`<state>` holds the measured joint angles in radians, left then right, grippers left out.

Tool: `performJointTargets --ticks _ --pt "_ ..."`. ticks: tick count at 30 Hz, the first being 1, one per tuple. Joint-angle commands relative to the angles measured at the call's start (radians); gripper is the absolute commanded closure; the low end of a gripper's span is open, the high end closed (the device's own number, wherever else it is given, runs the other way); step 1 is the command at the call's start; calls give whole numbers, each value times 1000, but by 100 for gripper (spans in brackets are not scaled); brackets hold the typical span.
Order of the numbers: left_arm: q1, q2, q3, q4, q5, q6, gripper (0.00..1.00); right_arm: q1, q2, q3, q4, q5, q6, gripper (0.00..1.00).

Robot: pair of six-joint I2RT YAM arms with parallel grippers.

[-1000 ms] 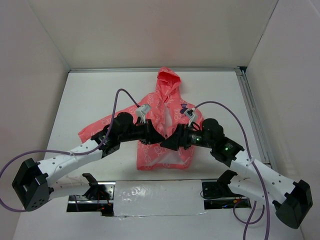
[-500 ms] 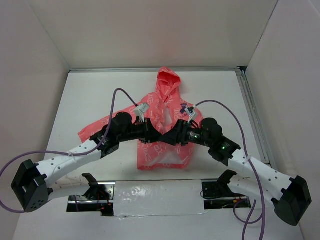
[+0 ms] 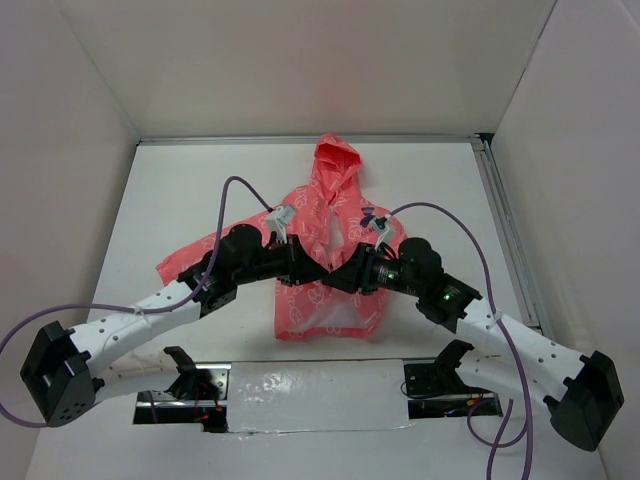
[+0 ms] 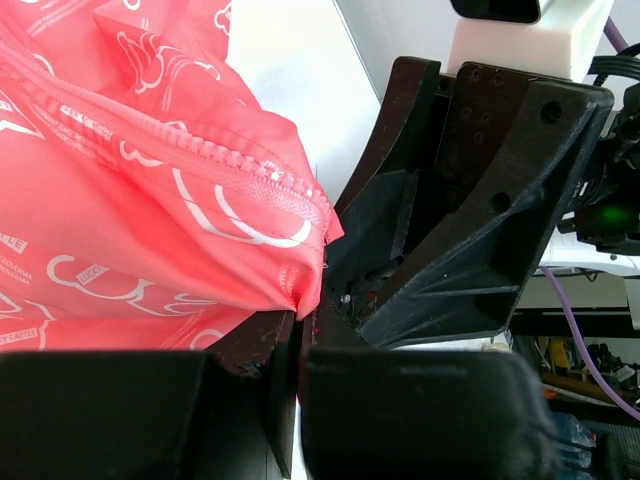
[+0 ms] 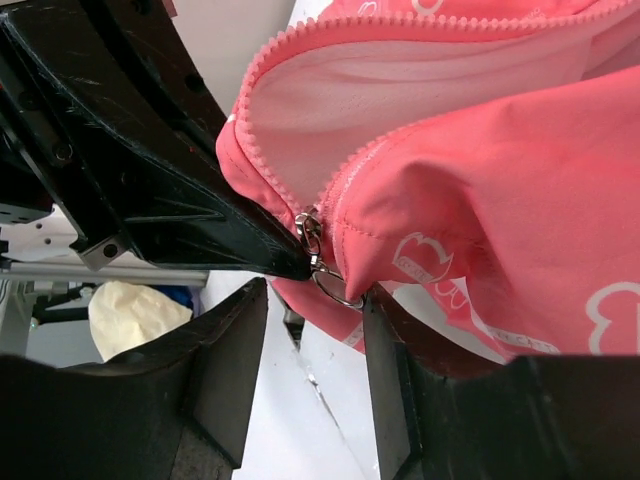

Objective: Zip up the jacket

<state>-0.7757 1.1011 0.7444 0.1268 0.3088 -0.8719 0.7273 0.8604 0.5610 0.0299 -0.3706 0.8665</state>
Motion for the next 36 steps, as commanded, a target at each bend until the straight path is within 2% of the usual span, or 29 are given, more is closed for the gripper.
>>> performJointTargets --ticks 1,7,11,14,18,21,23,24,29,36 --pt "3 -29 3 54 -14 -15 100 18 -18 28 -15 39 -6 50" --pt "1 -32 -2 60 6 -1 100 23 -38 31 -24 104 -11 57" --pt "3 -32 -13 71 6 -6 100 26 -61 19 2 114 -12 58" --pt "3 -26 -10 67 9 -7 100 27 -63 17 19 105 -12 63" --pt "3 -24 -7 66 6 -10 100 34 -49 42 -4 102 -21 79" --pt "3 -26 -8 71 6 -10 100 41 -32 53 -24 108 -23 83" --pt "3 -29 -8 74 13 -9 100 41 -20 56 -24 110 -23 92" --pt "3 -26 -8 77 15 -3 100 44 -20 57 -24 122 -21 100" --pt "1 -17 -4 48 9 17 100 49 -35 82 -24 142 22 100" --pt "1 -17 -40 -10 -16 27 100 28 -51 169 -152 102 95 100"
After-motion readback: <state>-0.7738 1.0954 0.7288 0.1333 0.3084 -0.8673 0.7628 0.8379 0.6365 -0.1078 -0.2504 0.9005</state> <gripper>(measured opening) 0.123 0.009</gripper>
